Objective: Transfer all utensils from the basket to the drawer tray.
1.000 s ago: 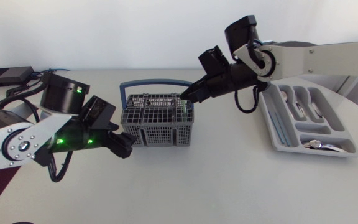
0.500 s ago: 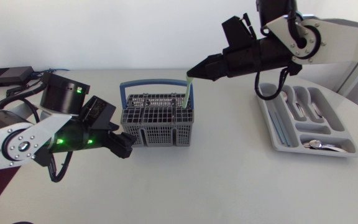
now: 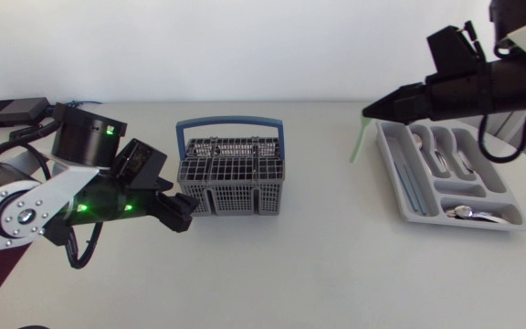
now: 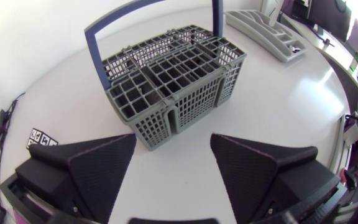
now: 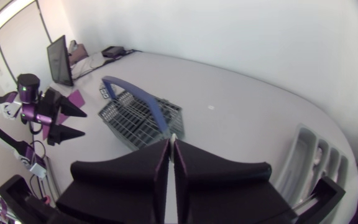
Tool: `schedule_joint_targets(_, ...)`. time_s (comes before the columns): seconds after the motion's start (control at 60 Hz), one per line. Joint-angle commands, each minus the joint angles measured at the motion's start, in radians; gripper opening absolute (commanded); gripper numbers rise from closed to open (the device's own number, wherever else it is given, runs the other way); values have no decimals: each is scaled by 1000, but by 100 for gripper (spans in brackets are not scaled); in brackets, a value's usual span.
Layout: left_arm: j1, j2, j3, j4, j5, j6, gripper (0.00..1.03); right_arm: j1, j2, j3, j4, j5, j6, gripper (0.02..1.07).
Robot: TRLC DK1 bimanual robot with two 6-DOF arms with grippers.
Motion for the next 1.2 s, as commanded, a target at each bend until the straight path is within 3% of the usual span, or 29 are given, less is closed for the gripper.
schedule_joint_targets(0.0, 5, -20, -28, -12, 2, 3, 83, -92, -44, -42, -52, 50, -112, 8)
schedule_joint_targets(0.117, 5, -23, -27, -17, 2, 3, 83, -190, -64, -102, -60, 175, -221, 8)
schedule_joint_targets(0.233, 3, -26, -28, -19, 2, 3, 83, -305, -37, -156, -28, 237, -316, 8)
schedule_joint_targets(0.55, -3, -42, -16, -45, 1, 1, 83, -540, 128, -203, 112, 323, -470, 8)
schedule_joint_targets(0.8, -3, -54, -17, -58, 1, -1, 83, -595, 258, -216, 259, 432, -513, 8)
schedule_joint_targets(1.1, -1, -59, -16, -61, 1, -4, 83, -540, 316, -303, 400, 573, -514, 10)
schedule_joint_targets(1.183, 2, -59, -17, -61, 1, -4, 83, -520, 319, -325, 429, 590, -511, 23)
